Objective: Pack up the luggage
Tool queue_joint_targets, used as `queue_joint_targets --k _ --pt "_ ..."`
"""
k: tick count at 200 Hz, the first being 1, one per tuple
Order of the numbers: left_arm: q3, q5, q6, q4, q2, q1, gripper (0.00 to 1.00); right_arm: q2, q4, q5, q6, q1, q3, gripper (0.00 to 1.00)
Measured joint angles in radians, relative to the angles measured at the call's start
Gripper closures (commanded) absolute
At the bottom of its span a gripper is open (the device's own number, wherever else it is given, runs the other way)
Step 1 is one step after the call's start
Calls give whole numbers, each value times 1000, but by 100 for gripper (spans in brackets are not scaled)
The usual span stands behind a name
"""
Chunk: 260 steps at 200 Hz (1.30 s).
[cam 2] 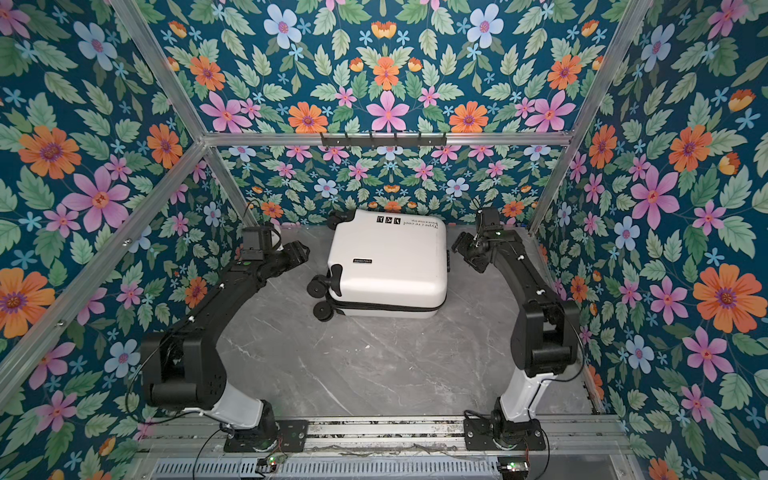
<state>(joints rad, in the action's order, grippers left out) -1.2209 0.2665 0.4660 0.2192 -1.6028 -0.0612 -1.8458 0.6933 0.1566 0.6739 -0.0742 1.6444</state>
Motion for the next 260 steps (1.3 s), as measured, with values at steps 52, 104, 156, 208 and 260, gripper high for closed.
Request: queue_joint_targets --k 52,104,156,208,260 --pt "-14 55 -49 -2 -127 -6 30 -205 72 34 -35 1 215 22" --pt "134 182 -107 -32 -32 -51 32 -291 87 128 -135 -3 330 22" --pt "372 177 -121 -16 212 -128 32 -421 127 185 -202 -36 537 22" --pt "598 170 48 -37 503 -372 32 -701 310 229 -162 -52 1017 22" --pt "567 92 156 82 737 -464 30 -598 387 202 -75 84 867 23"
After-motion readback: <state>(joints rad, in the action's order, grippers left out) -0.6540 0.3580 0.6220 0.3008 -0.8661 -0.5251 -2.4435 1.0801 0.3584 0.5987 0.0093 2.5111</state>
